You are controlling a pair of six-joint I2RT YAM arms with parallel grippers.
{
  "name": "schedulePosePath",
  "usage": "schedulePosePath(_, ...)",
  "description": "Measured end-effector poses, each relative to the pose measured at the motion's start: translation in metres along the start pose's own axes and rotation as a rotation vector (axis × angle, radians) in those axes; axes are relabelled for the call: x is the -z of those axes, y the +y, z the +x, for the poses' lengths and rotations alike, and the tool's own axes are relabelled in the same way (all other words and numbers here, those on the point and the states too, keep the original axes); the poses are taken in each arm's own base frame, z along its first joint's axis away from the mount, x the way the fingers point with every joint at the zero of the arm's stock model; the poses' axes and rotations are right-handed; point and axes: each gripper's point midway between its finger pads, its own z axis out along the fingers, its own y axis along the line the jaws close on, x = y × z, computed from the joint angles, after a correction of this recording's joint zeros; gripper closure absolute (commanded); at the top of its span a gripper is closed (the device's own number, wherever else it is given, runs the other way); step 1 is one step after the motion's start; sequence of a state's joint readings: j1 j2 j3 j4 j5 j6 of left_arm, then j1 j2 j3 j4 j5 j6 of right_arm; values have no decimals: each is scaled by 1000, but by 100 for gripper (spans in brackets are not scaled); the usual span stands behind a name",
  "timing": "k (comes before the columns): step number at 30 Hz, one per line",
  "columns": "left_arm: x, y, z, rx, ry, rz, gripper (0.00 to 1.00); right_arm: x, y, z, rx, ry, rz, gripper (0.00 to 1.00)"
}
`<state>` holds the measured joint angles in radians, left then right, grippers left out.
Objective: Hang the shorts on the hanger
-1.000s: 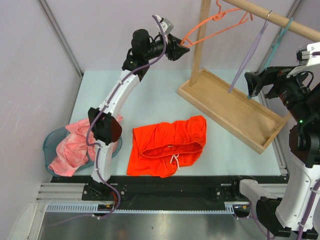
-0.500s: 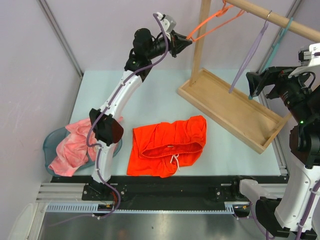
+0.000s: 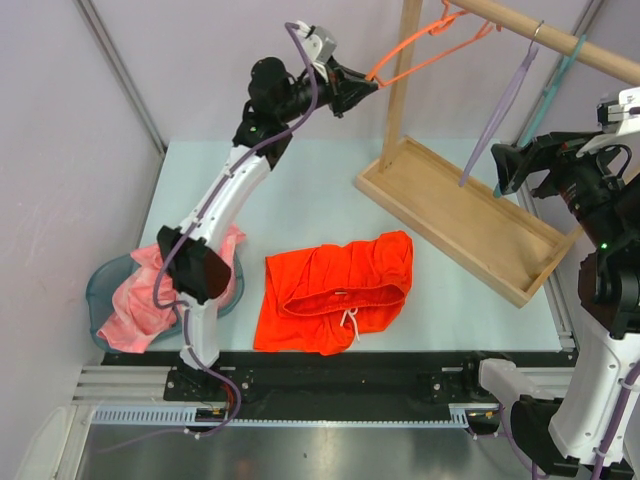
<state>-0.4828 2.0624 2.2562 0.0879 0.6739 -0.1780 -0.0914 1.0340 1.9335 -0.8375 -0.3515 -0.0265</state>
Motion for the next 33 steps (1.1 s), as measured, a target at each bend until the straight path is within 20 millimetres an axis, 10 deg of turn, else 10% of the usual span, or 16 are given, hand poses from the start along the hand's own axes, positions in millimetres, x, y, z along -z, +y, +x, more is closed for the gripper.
schedulePosePath(9,49,-13,-54,3,-52,20,100,-7,4,8,3,3,-37,0)
schedulePosePath(16,98,-21,-20,65,67,26,100,-21,9,8,4,5,-97,0)
schedulePosePath(23,201,-41,-2,113,182,-39,100,-37,32,10,39,-6,-264,0)
schedulePosePath(33,287,-121,10,13,311,45,100,-83,157,55,251,34,-700,0)
